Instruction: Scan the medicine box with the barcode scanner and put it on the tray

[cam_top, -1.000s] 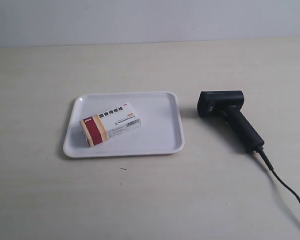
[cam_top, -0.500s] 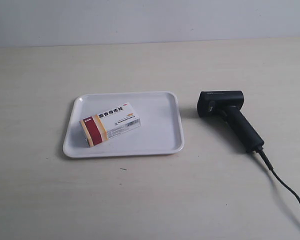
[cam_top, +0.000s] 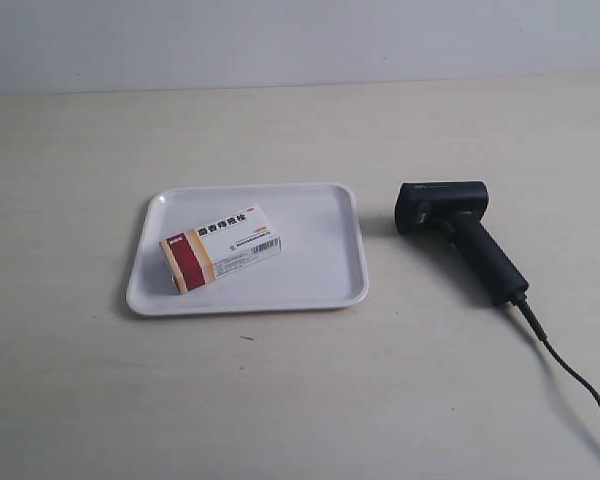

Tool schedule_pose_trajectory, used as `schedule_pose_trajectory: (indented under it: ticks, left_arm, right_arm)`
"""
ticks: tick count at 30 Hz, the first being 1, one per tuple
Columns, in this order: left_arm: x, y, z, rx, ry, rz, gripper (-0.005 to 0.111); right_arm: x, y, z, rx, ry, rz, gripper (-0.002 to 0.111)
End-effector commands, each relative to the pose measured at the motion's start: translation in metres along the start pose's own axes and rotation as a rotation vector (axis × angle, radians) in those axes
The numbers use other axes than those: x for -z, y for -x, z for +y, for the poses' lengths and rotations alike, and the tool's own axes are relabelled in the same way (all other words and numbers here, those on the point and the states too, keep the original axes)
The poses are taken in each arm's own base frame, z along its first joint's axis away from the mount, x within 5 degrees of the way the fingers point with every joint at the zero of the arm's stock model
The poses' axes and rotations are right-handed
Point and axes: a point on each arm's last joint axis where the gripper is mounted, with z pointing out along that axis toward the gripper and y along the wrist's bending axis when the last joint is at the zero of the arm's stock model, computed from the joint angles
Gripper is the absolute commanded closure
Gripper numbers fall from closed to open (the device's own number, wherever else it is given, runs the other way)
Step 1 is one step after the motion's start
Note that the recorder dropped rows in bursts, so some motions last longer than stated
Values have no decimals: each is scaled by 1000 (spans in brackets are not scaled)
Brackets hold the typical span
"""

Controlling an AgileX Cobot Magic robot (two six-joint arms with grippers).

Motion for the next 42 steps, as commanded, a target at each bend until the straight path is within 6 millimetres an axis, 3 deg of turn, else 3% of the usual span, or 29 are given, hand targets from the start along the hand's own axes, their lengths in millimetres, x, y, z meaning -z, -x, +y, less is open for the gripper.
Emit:
schedule_pose_trajectory:
  ticks: [1, 42]
  left_arm:
    - [1, -2, 0, 51, 16, 23, 105]
    - [1, -3, 1, 55, 42, 39, 105]
  right_arm:
    - [1, 1, 0, 3, -3, -10, 108]
    - [1, 1, 0, 3, -3, -10, 108]
